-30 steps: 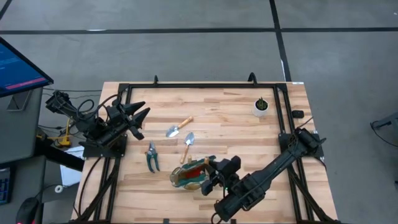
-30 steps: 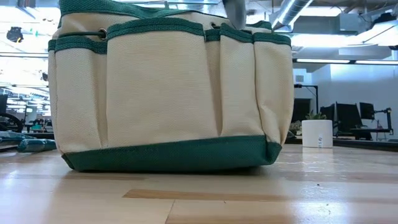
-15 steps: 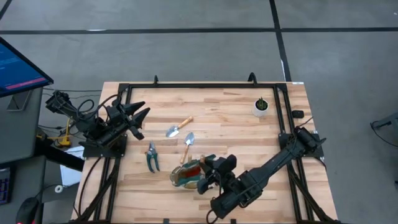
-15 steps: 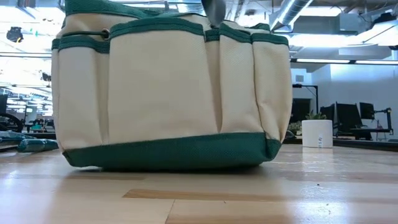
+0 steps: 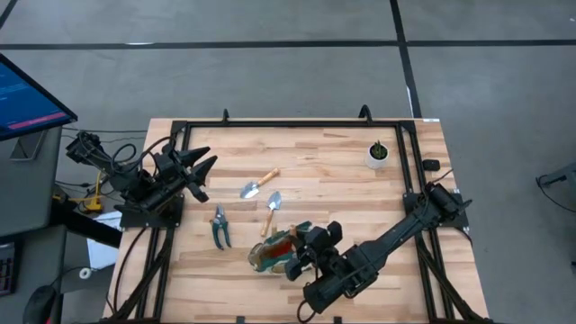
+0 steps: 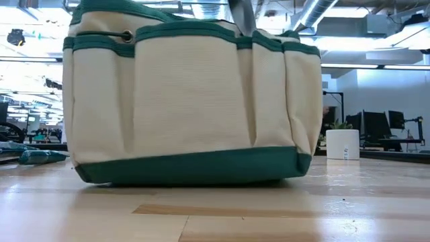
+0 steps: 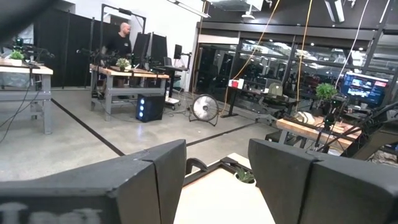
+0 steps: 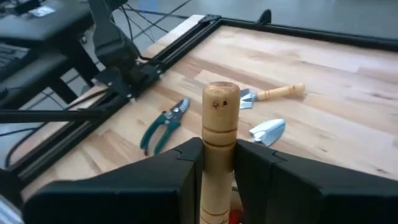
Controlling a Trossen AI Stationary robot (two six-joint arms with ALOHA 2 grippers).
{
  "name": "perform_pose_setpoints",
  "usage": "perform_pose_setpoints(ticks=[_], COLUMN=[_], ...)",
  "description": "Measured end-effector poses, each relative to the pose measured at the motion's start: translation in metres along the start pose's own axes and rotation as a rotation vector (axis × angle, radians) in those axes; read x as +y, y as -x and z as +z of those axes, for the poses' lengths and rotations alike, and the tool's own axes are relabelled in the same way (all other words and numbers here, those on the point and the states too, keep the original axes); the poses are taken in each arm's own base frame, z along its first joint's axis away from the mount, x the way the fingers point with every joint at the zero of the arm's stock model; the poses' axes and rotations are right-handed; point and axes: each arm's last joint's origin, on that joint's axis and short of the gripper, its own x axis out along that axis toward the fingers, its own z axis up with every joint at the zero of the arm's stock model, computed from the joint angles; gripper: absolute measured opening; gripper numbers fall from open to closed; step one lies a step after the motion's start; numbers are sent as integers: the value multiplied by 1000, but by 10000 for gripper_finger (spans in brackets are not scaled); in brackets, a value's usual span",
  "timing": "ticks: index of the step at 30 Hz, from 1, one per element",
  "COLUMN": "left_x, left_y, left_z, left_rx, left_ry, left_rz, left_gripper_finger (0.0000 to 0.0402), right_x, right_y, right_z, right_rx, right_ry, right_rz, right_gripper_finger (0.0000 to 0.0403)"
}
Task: Pick & Place Garden tools in Gardening bag
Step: Put the brown trowel into the gardening bag pocket
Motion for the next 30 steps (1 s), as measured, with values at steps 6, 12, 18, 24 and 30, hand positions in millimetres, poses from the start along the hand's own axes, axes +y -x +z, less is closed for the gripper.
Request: perform_pose_setpoints(ticks=[6, 12, 18, 24, 30], left_x=[0, 0, 0, 0, 0], left_y=[0, 0, 0, 0, 0], left_z=[0, 0, 0, 0, 0], left_rx=[0, 0, -1, -1, 0], left_ry=[0, 0, 0, 0, -1], left_rz=[-1, -1, -4, -4, -2], left_gripper_finger=[164, 164, 164, 164, 164], right_x=[-2, -6, -7, -3, 3], right_y=[-1, -1, -3, -15, -26], right_z=[0, 0, 0, -19, -41], right_rx=[3, -9, 21, 30, 7], right_ry=[21, 62, 66, 73, 87], right_rz=[-14, -41, -46, -68, -75], right_gripper_finger=[54, 54, 54, 54, 59])
